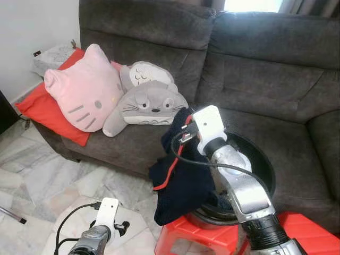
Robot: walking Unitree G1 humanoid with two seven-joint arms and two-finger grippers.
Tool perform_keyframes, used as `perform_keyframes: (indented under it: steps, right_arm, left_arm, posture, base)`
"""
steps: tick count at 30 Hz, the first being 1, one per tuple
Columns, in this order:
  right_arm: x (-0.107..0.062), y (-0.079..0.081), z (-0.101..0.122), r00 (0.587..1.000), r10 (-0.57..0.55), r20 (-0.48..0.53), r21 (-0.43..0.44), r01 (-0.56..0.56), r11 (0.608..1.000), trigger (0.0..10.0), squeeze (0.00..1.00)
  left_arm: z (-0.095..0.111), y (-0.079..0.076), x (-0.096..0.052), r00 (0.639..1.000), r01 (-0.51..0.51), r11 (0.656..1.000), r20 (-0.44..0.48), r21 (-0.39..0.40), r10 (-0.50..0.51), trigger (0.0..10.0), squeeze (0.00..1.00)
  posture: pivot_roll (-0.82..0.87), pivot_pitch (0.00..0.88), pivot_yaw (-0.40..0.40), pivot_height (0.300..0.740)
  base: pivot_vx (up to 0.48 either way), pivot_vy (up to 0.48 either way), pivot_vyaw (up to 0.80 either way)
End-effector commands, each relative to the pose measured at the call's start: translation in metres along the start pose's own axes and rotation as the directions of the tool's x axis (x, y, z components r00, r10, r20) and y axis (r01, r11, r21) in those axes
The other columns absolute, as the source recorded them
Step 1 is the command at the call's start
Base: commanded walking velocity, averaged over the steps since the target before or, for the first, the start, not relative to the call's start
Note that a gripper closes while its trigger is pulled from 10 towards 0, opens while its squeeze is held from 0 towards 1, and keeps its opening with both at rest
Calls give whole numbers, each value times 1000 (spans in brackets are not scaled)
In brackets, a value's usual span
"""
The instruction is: Hang hanger
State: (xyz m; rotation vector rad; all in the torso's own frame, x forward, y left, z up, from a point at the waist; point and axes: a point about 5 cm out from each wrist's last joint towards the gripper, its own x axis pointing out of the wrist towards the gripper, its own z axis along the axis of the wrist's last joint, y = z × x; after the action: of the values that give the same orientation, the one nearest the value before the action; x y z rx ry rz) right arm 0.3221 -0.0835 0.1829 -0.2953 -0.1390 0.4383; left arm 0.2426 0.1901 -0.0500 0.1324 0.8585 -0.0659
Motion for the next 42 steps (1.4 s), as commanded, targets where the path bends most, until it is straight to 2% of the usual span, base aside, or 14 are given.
perform_keyframes:
  steps: [1, 6, 11, 15, 18, 21, 22, 26, 27, 29, 33, 34, 37, 42]
  right_arm:
    - [2, 0, 17, 998, 34, 59, -39, -32, 999, 0, 0]
    - [3, -11, 26, 997, 21, 76, -69, -16, 997, 0, 0]
    - [2, -23, 39, 992, 72, 102, -157, -56, 986, 0, 0]
    - [0, -28, 36, 992, 98, 73, -193, -82, 978, 0, 0]
    - [-5, -27, 25, 982, 189, -25, -231, -189, 954, 0, 0]
    - [-10, -29, 15, 972, 212, -100, -272, -232, 934, 0, 0]
    - [-14, -35, 8, 967, 203, -154, -313, -242, 918, 0, 0]
    - [-17, -47, -1, 964, 154, -218, -376, -229, 898, 0, 0]
    - [-20, -57, -6, 956, 124, -264, -432, -233, 872, 0, 0]
    - [-22, -61, -8, 952, 111, -284, -439, -232, 868, 0, 0]
    - [-21, -63, -5, 969, 90, -230, -344, -167, 924, 0, 0]
    - [-19, -61, -5, 979, 77, -189, -274, -128, 953, 0, 0]
    - [-17, -58, -6, 991, 19, -133, -166, -41, 985, 0, 0]
    - [-19, -53, -11, 982, -169, -80, 9, 171, 985, 0, 0]
  left_arm:
    - [1, -1, 0, 1000, 8, 1000, 2, 14, -8, 10000, 0]
    - [1, -1, 0, 1000, 8, 1000, 1, 15, -8, 10000, 0]
    - [0, -1, 0, 1000, 9, 1000, -1, 16, -9, 10000, 0]
    - [0, -1, 0, 1000, 9, 1000, -2, 16, -9, 10000, 0]
    - [-1, -1, 0, 1000, 9, 1000, -2, 15, -9, 10000, 0]
    - [-1, -1, 0, 1000, 9, 1000, -4, 16, -9, 10000, 0]
    - [-1, -1, 0, 1000, 10, 1000, -5, 17, -10, 10000, 0]
    - [-2, -1, 0, 1000, 11, 1000, -6, 18, -11, 10000, 0]
    - [-2, -1, 0, 1000, 12, 1000, -6, 20, -12, 10000, 0]
    - [-2, -1, 0, 1000, 12, 1000, -7, 21, -12, 10000, 0]
    - [-2, 0, 0, 1000, 11, 1000, -7, 21, -11, 10000, 0]
    - [-2, 0, 0, 1000, 9, 1000, -6, 18, -9, 10000, 0]
    - [-2, 0, 0, 1000, 5, 1000, -3, 11, -5, 10000, 0]
    - [-1, 0, 0, 1000, 3, 1000, 14, 0, -3, 10000, 0]
  posture:
    - [-109, 0, -27, 740]
    - [-110, 0, -27, 740]
    - [-114, 0, -27, 740]
    - [-112, 0, -27, 740]
    - [-112, 0, -27, 740]
    - [-115, 0, -25, 740]
    - [-115, 0, -25, 740]
    - [-118, 0, -24, 740]
    - [-119, 0, -22, 740]
    - [-122, 0, -21, 740]
    - [-122, 0, -21, 740]
    - [-122, 0, -25, 740]
    - [-128, 0, -27, 740]
    - [-133, 0, -24, 740]
  base:
    - [0, 0, 0]
    - [0, 0, 0]
    - [0, 0, 0]
    - [0, 0, 0]
    - [0, 0, 0]
    - [0, 0, 0]
    - [0, 0, 0]
    - [0, 0, 0]
    - [0, 0, 0]
    - [0, 0, 0]
    - [0, 0, 0]
    - [0, 0, 0]
    - [0, 0, 0]
    - [0, 0, 0]
